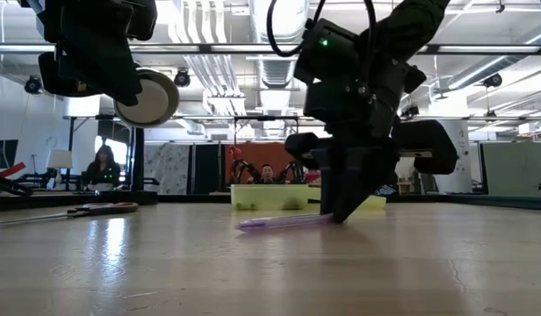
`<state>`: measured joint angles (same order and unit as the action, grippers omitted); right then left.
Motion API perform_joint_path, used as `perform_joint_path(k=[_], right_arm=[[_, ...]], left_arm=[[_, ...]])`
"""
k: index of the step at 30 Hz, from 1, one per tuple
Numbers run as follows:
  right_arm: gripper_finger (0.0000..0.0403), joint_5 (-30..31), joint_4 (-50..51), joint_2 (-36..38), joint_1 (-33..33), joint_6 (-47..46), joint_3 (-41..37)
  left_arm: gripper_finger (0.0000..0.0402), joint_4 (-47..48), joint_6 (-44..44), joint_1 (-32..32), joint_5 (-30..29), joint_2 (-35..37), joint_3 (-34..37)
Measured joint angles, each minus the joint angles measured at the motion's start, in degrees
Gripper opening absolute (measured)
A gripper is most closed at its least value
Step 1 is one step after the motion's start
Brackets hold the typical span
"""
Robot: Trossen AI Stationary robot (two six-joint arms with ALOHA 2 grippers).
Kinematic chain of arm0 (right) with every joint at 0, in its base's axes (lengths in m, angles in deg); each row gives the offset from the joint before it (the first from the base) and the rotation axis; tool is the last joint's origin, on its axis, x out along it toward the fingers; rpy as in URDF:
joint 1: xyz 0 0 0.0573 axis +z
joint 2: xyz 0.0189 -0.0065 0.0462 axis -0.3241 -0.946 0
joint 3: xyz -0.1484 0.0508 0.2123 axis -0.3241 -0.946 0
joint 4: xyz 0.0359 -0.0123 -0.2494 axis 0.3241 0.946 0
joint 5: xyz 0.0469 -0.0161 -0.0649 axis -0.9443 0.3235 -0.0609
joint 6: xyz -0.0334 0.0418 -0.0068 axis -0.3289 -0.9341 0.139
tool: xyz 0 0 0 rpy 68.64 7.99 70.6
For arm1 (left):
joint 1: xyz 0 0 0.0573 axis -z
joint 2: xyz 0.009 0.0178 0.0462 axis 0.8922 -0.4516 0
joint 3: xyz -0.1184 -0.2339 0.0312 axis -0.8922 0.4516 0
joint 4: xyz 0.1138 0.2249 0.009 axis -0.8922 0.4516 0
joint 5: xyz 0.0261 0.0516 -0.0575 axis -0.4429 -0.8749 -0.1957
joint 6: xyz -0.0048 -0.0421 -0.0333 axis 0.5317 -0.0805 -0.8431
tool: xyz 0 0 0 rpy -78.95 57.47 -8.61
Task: Pick & place school supplies into a supply box
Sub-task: Put the purple pencil into the yellow supply box
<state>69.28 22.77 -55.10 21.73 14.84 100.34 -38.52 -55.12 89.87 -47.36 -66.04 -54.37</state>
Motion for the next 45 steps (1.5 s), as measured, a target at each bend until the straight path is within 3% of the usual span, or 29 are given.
perform_joint_path(k=[5,18,22,31,36,45], right_arm=[[0.0019,-0.6,3.2,0.0,-0.1,0.7,0.8],[0.0005,-6.5,4.9,-0.2,-0.6,1.2,4.0],[0.0005,-12.8,4.6,-0.2,-1.9,-0.4,5.5],[0.0008,-12.9,4.6,-0.1,-2.3,-1.2,6.0],[0.0039,-13.5,2.9,0.0,-0.8,0.4,6.6],[0.0156,-11.8,0.4,-0.2,-0.3,0.9,5.6]], left_arm=[[0.0062,0.0,0.0,0.0,0.0,0.0,0.0],[0.0062,0.0,0.0,0.0,-0.1,0.0,0.0],[0.0062,0.0,0.1,0.0,-0.1,0.0,0.0],[0.0062,0.0,0.6,-0.1,-0.2,0.0,0.0],[0.0062,0.2,0.6,-0.1,-0.7,0.0,0.0],[0.0062,0.3,0.5,-0.1,-1.4,0.0,0.0]])
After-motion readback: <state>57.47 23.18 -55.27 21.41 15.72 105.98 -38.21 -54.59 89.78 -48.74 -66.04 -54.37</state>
